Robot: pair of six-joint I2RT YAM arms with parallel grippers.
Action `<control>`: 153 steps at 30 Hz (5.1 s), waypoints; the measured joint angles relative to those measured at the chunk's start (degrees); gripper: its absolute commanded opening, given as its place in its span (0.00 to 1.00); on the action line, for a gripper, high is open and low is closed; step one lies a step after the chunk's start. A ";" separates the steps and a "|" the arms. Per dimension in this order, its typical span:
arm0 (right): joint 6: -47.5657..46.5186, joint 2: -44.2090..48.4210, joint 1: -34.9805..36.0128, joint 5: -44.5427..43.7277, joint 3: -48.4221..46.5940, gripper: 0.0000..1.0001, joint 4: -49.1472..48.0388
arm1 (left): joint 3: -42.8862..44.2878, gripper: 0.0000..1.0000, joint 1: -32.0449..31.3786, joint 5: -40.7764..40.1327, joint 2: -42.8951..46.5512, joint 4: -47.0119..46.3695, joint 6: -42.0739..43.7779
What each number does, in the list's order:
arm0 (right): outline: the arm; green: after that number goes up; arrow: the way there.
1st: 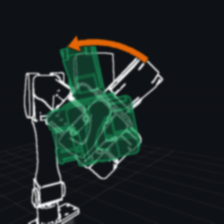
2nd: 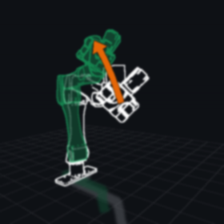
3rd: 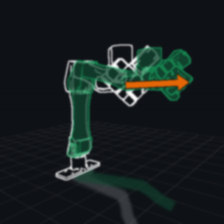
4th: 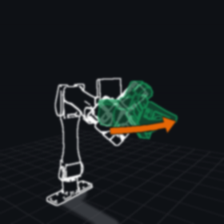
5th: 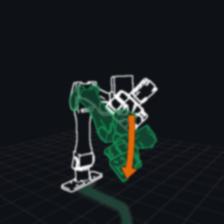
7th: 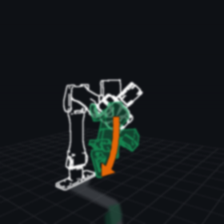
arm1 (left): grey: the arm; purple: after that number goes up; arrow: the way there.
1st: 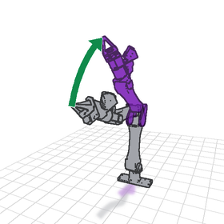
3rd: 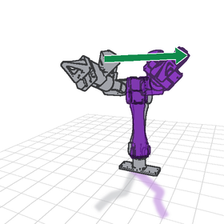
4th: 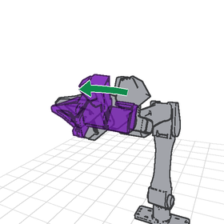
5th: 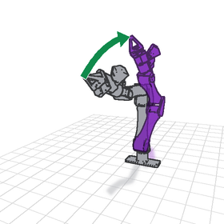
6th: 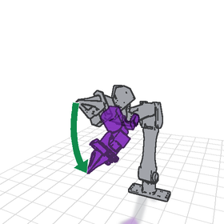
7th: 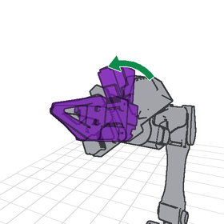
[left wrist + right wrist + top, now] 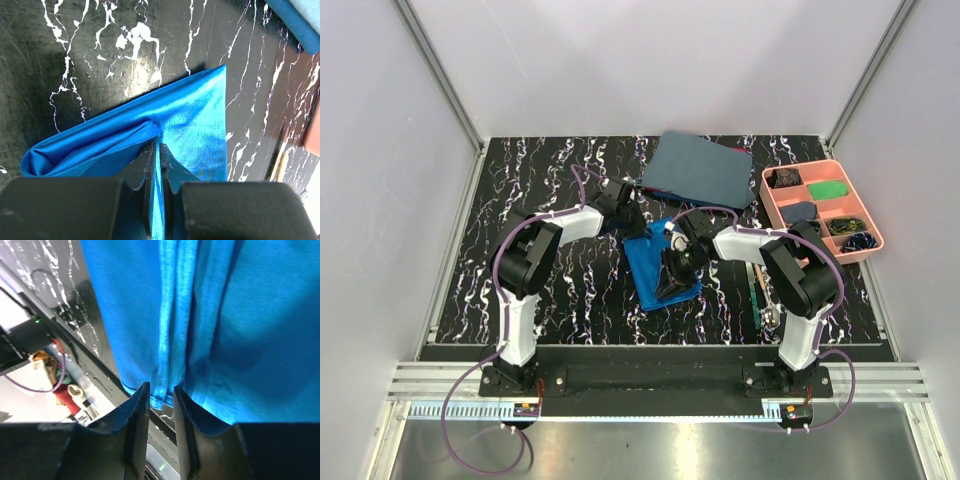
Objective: Fold the napkin into a case and place the utensils inside
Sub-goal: Fold the lower triangle-folded napkin at the center of the board, then pick up the 2/3-rectangle-folded napkin at the center of the board.
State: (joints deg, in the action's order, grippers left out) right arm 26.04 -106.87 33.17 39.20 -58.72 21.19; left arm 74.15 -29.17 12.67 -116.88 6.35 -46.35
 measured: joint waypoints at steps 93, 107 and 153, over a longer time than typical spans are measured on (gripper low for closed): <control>10.21 2.29 -1.29 6.08 8.87 0.00 -15.19 | 0.00 0.02 0.37 0.79 0.00 0.44 1.40; 3.93 6.32 -2.84 -6.40 9.35 0.00 -6.10 | -0.04 0.02 0.76 1.84 0.00 -0.92 1.36; -2.32 10.27 -2.84 -24.24 5.92 0.00 3.32 | -16.63 0.12 -7.58 2.97 9.11 -10.36 -3.72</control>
State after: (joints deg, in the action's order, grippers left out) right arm 23.73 -96.60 30.33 14.96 -52.80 24.51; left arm 57.52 -36.75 15.64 -107.77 -4.01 -50.06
